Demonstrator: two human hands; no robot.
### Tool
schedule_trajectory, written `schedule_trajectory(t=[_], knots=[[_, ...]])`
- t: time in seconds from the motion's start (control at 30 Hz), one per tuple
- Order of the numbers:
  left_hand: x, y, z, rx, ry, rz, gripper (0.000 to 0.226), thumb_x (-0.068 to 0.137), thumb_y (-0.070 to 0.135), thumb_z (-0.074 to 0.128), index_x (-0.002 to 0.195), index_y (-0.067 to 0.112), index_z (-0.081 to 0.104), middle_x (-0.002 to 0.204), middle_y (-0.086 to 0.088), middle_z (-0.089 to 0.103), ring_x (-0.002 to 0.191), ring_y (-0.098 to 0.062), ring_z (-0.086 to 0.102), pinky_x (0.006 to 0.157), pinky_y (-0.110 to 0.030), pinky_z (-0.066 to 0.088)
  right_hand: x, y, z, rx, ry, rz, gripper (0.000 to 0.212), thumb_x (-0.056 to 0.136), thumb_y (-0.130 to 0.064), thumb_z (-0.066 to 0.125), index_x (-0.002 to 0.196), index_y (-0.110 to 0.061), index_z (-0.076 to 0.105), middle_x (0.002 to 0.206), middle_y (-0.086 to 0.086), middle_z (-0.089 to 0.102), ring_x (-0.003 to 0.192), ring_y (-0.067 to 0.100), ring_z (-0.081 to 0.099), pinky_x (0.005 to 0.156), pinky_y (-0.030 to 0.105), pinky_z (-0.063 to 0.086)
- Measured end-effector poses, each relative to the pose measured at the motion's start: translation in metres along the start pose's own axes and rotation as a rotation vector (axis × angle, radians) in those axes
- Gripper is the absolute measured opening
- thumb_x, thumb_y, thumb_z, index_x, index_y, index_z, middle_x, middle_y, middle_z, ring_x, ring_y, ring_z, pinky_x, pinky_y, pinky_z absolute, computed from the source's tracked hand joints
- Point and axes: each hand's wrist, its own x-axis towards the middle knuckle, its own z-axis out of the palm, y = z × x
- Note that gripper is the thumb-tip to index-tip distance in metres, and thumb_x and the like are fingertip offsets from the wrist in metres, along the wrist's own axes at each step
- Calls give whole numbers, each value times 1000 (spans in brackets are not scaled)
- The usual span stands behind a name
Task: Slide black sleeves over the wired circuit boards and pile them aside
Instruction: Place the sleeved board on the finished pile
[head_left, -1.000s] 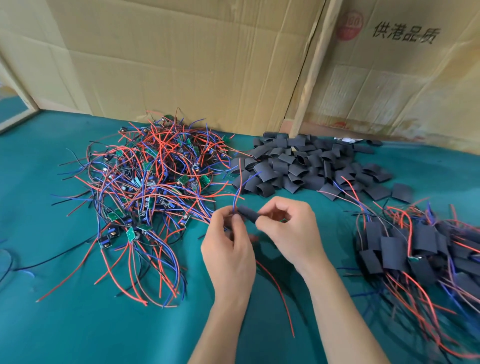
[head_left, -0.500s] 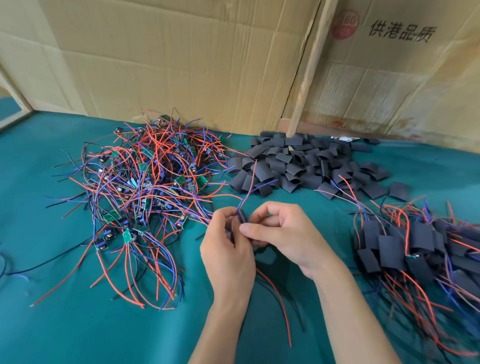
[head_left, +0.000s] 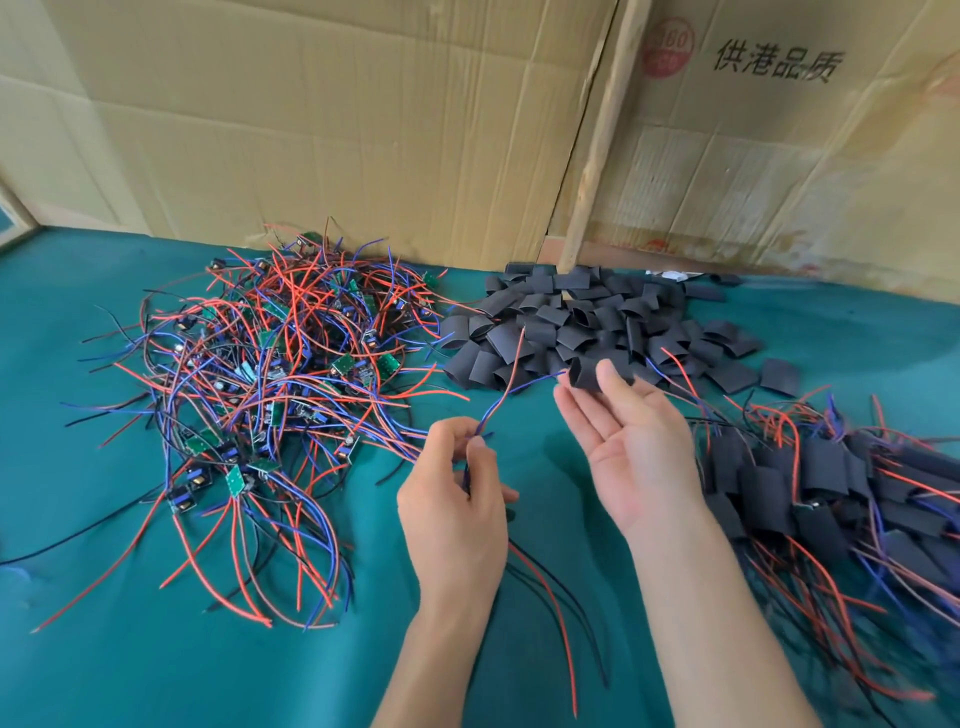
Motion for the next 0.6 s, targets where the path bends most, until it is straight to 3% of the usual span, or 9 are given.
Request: schedule_trajectory(t=[0.1,0.27,0.53,0.6], knots=[[0,0,0,13,-17,13,31,102,10,54,92,39,54,82,15,64,50,-8,68,48,-15,43,-2,8,7,-7,-38,30,23,93,0,70,93,-10,49,76,7,70,81,29,75,81,39,63],[-2,-2,-1,50,-52,43,30,100,9,55,91,38,54,77,11,63,49,-8,67,55,-32,56,-5,13,13,46,-43,44,23,90,-5,72,88,-10,50,75,7,72,83,29,76,76,34,62],[-2,-2,0,111,-85,69,22,96,8,61,87,28,63,60,-1,61,48,-9,64,55,-30,52,1,-4,2,-14,-2,-45,25,90,-6,73,91,-13,49,90,13,65,85,30,73,78,35,61],[-2,-3,0,129,-87,85,22,95,8,61,87,28,64,61,-1,60,47,-9,63,56,-32,53,2,-9,-1,-77,-32,-54,23,91,-6,72,100,-9,51,97,17,64,90,33,73,80,35,61]])
